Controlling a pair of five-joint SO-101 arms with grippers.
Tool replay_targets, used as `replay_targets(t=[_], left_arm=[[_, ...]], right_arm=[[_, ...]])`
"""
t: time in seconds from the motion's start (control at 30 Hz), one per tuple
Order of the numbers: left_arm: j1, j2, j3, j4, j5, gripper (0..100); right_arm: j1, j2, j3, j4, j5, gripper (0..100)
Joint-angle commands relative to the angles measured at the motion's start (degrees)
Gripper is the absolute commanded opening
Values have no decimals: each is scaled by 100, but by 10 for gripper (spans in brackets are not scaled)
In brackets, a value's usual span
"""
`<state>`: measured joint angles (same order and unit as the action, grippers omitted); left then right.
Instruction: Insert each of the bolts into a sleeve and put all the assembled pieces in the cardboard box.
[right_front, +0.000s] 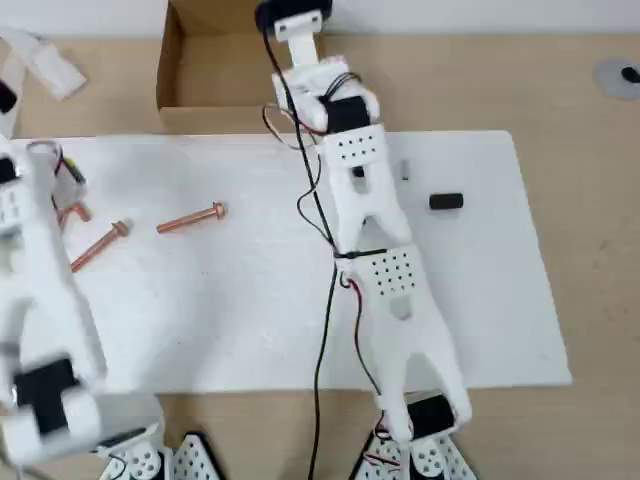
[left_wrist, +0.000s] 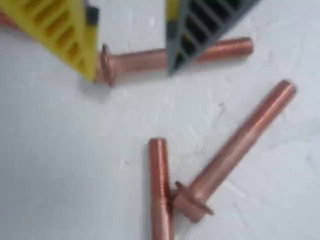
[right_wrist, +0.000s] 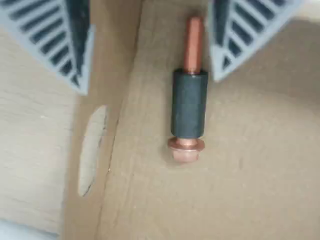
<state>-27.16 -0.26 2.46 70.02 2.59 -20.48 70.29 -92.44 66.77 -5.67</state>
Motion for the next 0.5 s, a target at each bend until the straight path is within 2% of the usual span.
replay_targets(t=[0.0, 0.2, 0.47], left_arm=[[-132, 1376, -2013, 563, 123, 106], [-369, 3108, -4360, 1248, 352, 106], [-369, 4989, -6585, 1943, 378, 106]], right_arm=[[-101, -699, -295, 422, -26, 196], [-119, -778, -295, 1002, -18, 196], [-119, -778, -295, 1336, 0, 196]])
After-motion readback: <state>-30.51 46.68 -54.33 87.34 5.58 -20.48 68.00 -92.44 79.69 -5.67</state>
